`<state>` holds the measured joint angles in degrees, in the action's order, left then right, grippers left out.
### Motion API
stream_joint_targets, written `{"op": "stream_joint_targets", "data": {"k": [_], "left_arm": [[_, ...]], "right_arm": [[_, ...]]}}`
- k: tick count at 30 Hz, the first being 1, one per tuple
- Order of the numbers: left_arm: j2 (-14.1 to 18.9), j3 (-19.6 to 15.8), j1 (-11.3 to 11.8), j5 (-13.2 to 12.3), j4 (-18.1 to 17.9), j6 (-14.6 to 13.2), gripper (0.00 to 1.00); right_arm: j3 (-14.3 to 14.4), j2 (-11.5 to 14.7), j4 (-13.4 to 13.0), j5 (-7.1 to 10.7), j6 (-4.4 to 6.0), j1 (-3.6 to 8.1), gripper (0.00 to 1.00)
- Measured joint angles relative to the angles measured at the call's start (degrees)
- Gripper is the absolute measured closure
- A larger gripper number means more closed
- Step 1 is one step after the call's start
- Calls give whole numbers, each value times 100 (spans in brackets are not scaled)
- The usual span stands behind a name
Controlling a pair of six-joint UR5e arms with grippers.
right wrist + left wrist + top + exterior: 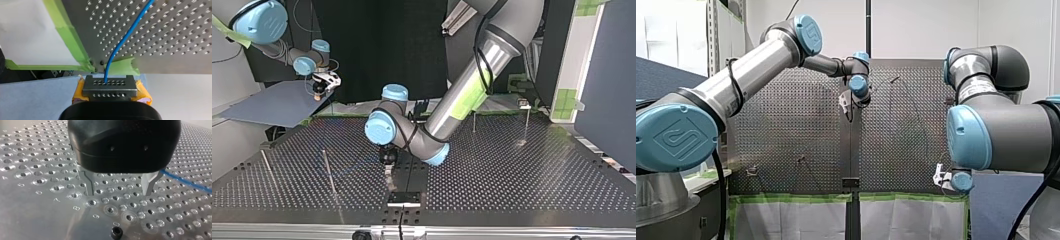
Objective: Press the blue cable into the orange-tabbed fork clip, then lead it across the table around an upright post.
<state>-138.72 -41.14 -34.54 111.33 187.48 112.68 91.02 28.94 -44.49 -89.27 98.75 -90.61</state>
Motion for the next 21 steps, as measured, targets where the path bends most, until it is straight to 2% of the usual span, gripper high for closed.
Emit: {"op": "stream_joint_targets", "data": {"k": [11,15,21], "left_arm": [[0,28,-46,115,0,3,8],[0,30,-57,158,0,7,8],[0,42,-75,180,0,13,8]], "right_arm": [[-50,-219,-159,68,16,176,100],[-169,-375,-135,92,12,226,100],[-234,-442,-138,153,45,281,100]]}}
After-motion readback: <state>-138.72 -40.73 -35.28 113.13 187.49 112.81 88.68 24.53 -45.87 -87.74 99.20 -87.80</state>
